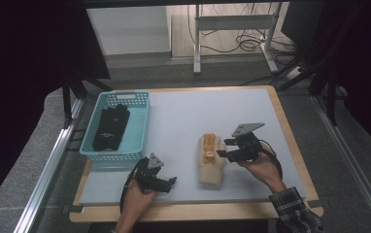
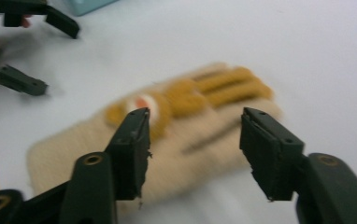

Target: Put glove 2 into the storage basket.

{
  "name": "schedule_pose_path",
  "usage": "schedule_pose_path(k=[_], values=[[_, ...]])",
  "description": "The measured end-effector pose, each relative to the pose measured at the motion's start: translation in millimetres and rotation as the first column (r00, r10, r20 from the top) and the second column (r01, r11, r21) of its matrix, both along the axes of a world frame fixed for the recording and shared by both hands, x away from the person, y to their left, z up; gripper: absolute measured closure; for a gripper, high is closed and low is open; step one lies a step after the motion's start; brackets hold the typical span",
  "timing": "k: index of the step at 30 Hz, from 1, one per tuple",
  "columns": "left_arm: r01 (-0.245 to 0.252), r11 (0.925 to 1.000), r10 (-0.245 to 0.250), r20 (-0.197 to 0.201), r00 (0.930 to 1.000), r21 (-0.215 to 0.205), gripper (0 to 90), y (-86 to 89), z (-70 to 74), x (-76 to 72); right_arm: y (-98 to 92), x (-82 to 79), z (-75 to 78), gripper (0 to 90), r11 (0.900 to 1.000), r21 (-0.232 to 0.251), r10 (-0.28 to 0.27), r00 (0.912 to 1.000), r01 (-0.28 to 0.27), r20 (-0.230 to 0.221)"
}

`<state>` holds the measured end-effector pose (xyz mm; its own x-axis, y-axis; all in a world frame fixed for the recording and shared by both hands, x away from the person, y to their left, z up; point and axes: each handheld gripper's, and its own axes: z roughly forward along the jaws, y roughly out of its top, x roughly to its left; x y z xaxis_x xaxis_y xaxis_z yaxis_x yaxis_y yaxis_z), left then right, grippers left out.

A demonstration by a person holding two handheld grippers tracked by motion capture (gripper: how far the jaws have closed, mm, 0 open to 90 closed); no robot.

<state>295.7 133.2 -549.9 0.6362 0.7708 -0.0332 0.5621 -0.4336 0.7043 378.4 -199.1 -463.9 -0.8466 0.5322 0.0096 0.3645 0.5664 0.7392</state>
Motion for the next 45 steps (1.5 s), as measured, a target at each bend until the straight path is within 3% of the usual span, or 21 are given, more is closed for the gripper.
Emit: schedule_pose_path(k=[6, 13, 20, 28, 45], values=[[0.0, 1.0, 0.0, -0.001, 1.0, 0.001, 3.4, 0.1, 0.1, 0.0, -23.5, -7.5, -12.6, 69.6, 0.998, -0.019, -0.065, 0.9969, 0.065, -0.045], [0.0, 1.0, 0.0, -0.001, 1.0, 0.001, 3.4, 0.1, 0.1, 0.0, -22.2, -24.9, -39.2, 86.6, 0.999, -0.024, -0.036, 0.9953, 0.034, -0.09], [0.001, 1.0, -0.001, 0.0, 1.0, 0.002, 3.4, 0.1, 0.1, 0.0, -5.0, -35.3, -59.0, 88.4, 0.998, -0.056, 0.01, 0.9966, -0.014, -0.082], [0.002, 1.0, -0.002, 0.0, 1.0, 0.003, 3.4, 0.2, 0.1, 0.0, 16.8, -37.9, -62.0, 88.3, 0.998, -0.041, 0.043, 0.9968, -0.046, -0.067], [0.0, 1.0, 0.0, -0.001, 1.0, 0.002, 3.5, 0.2, 0.0, -0.1, 70.4, -26.6, -68.8, 86.9, 0.999, -0.012, 0.052, 0.998, -0.053, -0.034]])
